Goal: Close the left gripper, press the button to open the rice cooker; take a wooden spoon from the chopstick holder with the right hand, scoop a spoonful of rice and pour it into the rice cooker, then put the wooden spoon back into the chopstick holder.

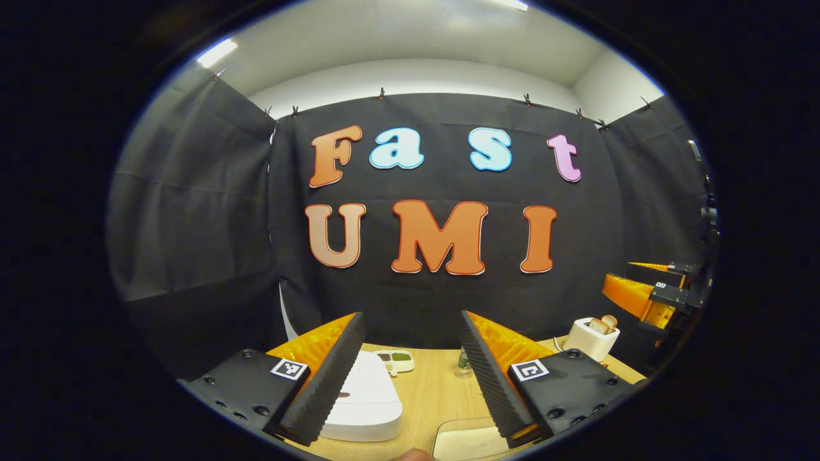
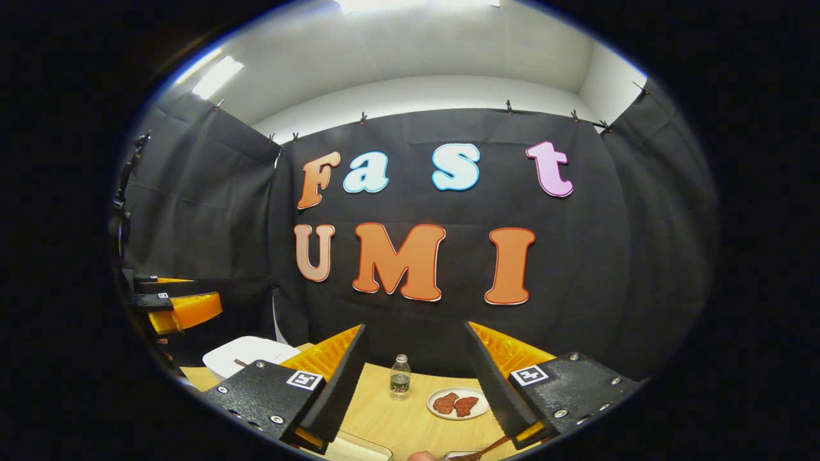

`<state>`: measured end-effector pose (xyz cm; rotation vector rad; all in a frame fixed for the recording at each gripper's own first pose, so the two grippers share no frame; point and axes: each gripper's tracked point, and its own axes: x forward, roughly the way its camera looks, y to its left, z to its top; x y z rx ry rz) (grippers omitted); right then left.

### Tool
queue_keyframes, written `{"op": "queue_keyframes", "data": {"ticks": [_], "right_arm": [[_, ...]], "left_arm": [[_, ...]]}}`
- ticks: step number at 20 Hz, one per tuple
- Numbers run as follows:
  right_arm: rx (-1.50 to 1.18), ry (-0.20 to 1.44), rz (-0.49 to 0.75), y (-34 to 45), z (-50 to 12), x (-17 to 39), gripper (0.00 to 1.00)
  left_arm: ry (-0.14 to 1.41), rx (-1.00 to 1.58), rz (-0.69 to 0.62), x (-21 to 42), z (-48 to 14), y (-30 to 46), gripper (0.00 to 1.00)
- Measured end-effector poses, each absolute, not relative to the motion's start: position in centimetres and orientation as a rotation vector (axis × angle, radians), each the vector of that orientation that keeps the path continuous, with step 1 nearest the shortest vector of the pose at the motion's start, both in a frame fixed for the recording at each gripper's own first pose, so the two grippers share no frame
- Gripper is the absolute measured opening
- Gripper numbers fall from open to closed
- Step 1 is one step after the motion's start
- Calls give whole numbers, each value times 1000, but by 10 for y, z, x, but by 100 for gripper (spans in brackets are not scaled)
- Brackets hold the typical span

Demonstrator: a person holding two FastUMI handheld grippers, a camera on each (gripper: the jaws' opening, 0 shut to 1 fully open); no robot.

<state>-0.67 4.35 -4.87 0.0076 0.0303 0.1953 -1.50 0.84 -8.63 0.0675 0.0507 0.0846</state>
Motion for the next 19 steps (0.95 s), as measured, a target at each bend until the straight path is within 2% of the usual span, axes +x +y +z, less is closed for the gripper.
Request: {"op": "queue_keyframes", "data": {"ticks": [19], "right_arm": [[13, 53, 213, 58, -46, 0, 91]], "left_arm": [[21, 56, 27, -16, -70, 2, 100]]}}
